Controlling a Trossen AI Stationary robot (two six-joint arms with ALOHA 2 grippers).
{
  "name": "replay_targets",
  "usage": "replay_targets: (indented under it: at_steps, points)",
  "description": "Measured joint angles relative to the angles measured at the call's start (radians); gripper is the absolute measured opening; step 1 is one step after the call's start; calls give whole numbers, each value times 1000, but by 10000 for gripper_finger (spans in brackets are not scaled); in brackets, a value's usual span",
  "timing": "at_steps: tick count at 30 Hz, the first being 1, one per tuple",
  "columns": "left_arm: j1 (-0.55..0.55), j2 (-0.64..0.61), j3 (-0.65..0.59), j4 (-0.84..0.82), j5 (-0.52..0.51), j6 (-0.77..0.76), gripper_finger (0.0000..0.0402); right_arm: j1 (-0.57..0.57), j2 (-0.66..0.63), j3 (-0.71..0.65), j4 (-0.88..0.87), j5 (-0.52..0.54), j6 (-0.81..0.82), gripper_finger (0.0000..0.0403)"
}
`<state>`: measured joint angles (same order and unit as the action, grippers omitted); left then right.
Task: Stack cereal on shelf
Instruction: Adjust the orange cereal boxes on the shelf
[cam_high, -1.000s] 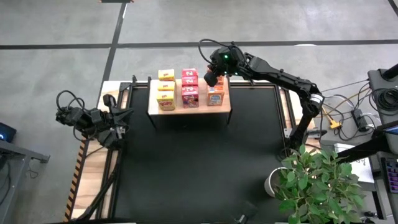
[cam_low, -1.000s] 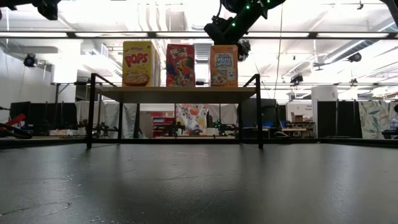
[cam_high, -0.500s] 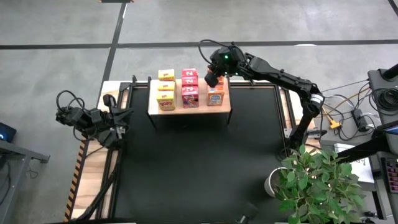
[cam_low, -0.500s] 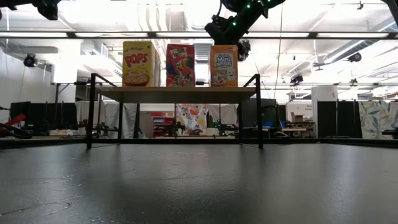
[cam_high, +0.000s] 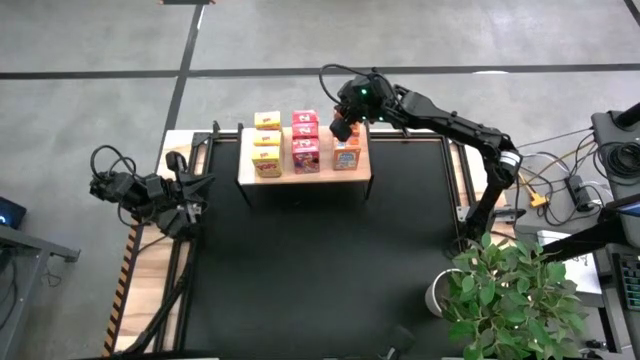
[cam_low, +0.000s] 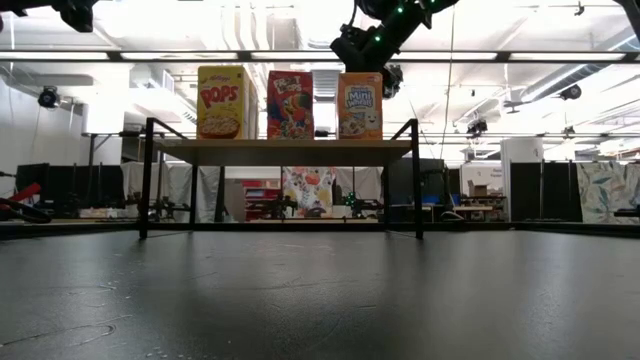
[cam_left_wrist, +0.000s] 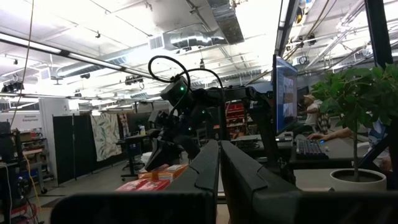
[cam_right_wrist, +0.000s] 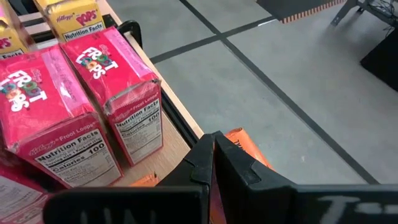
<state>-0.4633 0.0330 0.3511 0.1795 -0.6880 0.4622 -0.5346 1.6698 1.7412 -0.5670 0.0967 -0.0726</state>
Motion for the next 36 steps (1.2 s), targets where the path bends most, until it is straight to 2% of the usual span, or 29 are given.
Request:
replay_targets:
  at_steps: [8, 14, 21, 24, 28, 31, 36]
  points:
    - [0, 0, 0, 0, 0, 0, 0, 14, -20, 47, -46, 0, 7, 9]
    - [0, 0, 0, 0, 0, 1, 0, 18, -34, 146, -280, 13, 60, 9]
    - [0, 0, 0, -3, 0, 10, 0, 14, -40, 229, -501, 168, 115, 9]
    - [0, 0, 0, -3, 0, 12, 0, 1, -40, 227, -552, 183, 134, 9]
    - [0, 0, 0, -3, 0, 12, 0, -30, -35, 187, -553, 156, 140, 9]
    - [0, 0, 0, -2, 0, 12, 0, -47, -32, 144, -511, 104, 137, 9]
    - [0, 0, 0, -2, 0, 12, 0, -53, -32, 107, -436, 80, 123, 9]
